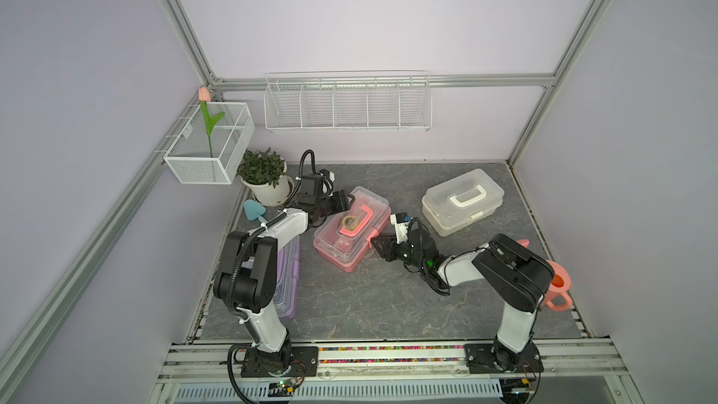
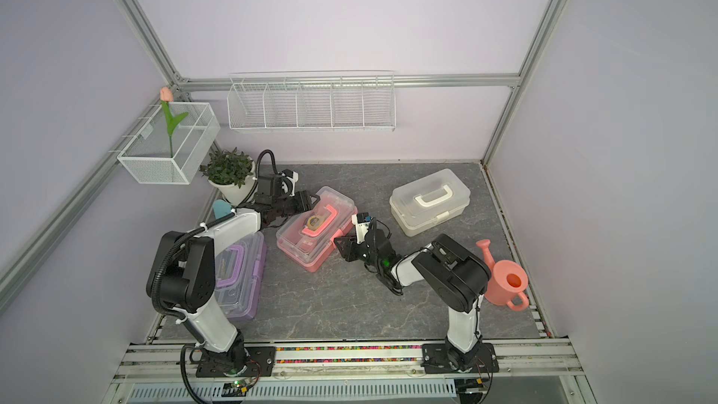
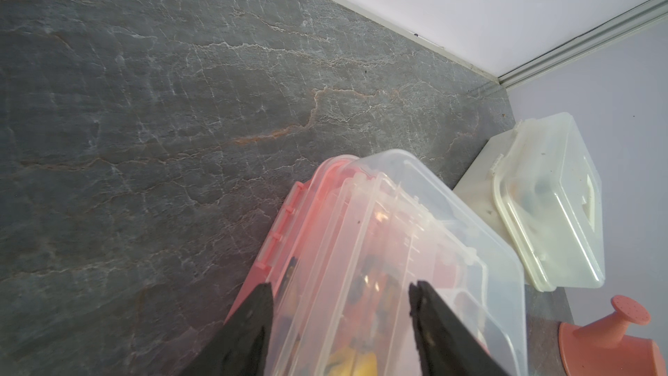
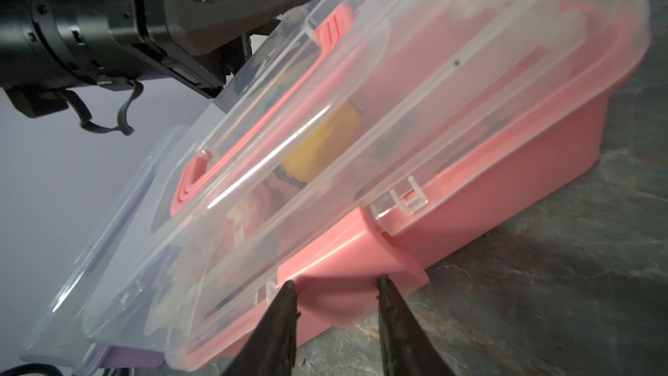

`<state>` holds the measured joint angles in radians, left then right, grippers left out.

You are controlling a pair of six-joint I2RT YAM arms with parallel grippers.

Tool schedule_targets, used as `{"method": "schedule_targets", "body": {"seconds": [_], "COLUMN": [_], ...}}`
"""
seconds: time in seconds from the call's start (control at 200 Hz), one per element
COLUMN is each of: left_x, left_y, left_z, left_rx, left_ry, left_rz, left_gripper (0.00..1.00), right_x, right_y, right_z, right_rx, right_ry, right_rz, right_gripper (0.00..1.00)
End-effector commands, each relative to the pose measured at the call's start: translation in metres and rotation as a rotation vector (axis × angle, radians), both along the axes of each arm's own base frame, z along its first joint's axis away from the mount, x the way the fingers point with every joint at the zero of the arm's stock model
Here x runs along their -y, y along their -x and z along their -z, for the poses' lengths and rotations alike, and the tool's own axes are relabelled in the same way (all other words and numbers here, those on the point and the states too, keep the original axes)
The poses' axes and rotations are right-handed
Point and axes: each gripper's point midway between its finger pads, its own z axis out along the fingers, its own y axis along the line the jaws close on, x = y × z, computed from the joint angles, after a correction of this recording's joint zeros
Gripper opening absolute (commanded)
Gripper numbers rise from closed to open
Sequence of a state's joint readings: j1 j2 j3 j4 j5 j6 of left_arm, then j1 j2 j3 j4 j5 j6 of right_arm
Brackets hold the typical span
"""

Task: Close toolboxes
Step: Fasten the toolbox latch on the toolbox, then move the toolbox to the center of the board.

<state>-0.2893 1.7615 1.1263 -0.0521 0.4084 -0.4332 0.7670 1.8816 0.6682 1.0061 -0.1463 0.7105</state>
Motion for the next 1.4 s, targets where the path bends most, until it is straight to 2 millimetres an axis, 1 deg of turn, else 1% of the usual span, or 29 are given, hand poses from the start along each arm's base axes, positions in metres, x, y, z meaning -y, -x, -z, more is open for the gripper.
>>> {"method": "schedule_targets", "body": {"seconds": [0.0, 0.08, 0.195, 0.33, 0.43, 0.485, 0.545, 0.64, 0.78, 0.89, 1.005, 1.08, 1.16, 1.255, 1.395], "left_x": [0.003, 0.006, 0.010, 0.018, 0.022, 0.023, 0.021, 0.016, 0.010, 0.003, -0.006, -0.009, -0.012, -0.015, -0.011], "left_y": [0.079, 0.084, 0.091, 0.099, 0.102, 0.102, 0.098, 0.087, 0.071, 0.066, 0.066, 0.072, 0.083, 0.099, 0.125], "left_z": [0.088, 0.091, 0.098, 0.105, 0.107, 0.106, 0.100, 0.085, 0.067, 0.054, 0.040, 0.031, 0.026, 0.028, 0.033], "left_rx": [-0.386, -0.396, -0.416, -0.438, -0.445, -0.444, -0.429, -0.392, -0.359, -0.339, -0.322, -0.315, -0.319, -0.344, -0.395], "left_ry": [-0.096, -0.096, -0.078, -0.055, -0.049, -0.047, -0.058, -0.079, -0.111, -0.125, -0.125, -0.123, -0.120, -0.118, -0.060], "left_rz": [0.045, 0.053, 0.060, 0.073, 0.079, 0.076, 0.062, 0.026, -0.024, -0.045, -0.065, -0.067, -0.064, -0.050, -0.022], "left_gripper": [0.63, 0.62, 0.62, 0.61, 0.60, 0.60, 0.60, 0.60, 0.62, 0.66, 0.70, 0.71, 0.73, 0.73, 0.71], "right_x": [-0.013, -0.014, -0.016, -0.023, -0.026, -0.023, -0.014, 0.005, 0.042, 0.071, 0.102, 0.124, 0.150, 0.182, 0.232], "right_y": [0.000, -0.001, -0.003, -0.006, -0.009, -0.011, -0.012, -0.016, -0.023, -0.026, -0.030, -0.035, -0.039, -0.042, -0.041], "right_z": [-0.004, -0.001, 0.002, -0.004, -0.005, -0.007, -0.007, -0.006, -0.006, -0.010, -0.017, -0.024, -0.034, -0.047, -0.065], "right_rx": [-0.056, -0.060, -0.060, -0.041, -0.027, -0.012, 0.003, 0.016, 0.023, 0.056, 0.086, 0.102, 0.124, 0.159, 0.196], "right_ry": [-0.104, -0.105, -0.115, -0.166, -0.182, -0.183, -0.156, -0.063, 0.101, 0.280, 0.441, 0.529, 0.613, 0.709, 0.831], "right_rz": [-0.014, -0.017, -0.017, -0.031, -0.032, -0.026, -0.003, 0.032, 0.096, 0.152, 0.212, 0.262, 0.319, 0.395, 0.507], "right_gripper": [0.38, 0.39, 0.44, 0.47, 0.47, 0.47, 0.47, 0.47, 0.51, 0.56, 0.63, 0.67, 0.70, 0.74, 0.80]}}
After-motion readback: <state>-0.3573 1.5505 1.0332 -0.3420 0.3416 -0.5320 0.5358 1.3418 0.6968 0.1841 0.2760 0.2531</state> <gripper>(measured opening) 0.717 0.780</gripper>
